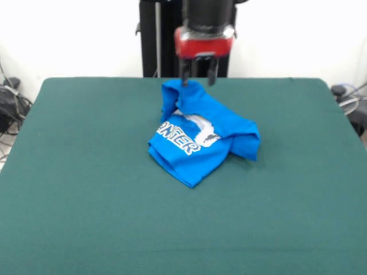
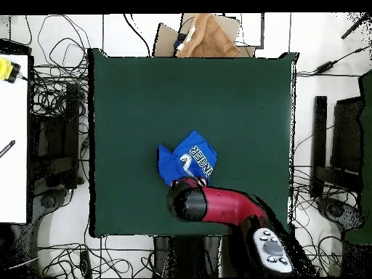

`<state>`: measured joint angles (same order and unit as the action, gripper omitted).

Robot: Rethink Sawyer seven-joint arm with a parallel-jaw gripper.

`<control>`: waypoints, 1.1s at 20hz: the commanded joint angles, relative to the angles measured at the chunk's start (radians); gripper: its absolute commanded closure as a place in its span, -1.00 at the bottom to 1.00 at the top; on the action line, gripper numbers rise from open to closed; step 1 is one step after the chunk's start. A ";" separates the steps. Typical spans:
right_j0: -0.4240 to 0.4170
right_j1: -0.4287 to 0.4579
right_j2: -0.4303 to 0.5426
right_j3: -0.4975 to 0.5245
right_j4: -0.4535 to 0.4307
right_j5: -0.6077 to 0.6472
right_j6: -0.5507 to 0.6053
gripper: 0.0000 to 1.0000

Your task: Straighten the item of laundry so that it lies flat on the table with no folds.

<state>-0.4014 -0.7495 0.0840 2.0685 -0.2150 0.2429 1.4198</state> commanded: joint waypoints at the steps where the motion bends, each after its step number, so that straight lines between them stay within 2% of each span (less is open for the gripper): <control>1: -0.187 0.248 0.133 -0.068 -0.164 -0.166 -0.002 -1.00; 4: -0.223 0.319 0.132 -0.099 -0.234 -0.224 0.007 -1.00; 11: -0.352 0.556 0.139 -0.195 -0.436 -0.363 0.016 -1.00; 16: -0.381 0.645 0.078 -0.195 -0.551 -0.492 0.065 -1.00; 21: -0.345 0.662 0.000 -0.177 -0.580 -0.602 0.105 -1.00; 22: -0.343 0.659 0.001 -0.178 -0.582 -0.592 0.106 -1.00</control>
<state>-0.7785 -0.3764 0.1254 2.0371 -0.7091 -0.3283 1.4200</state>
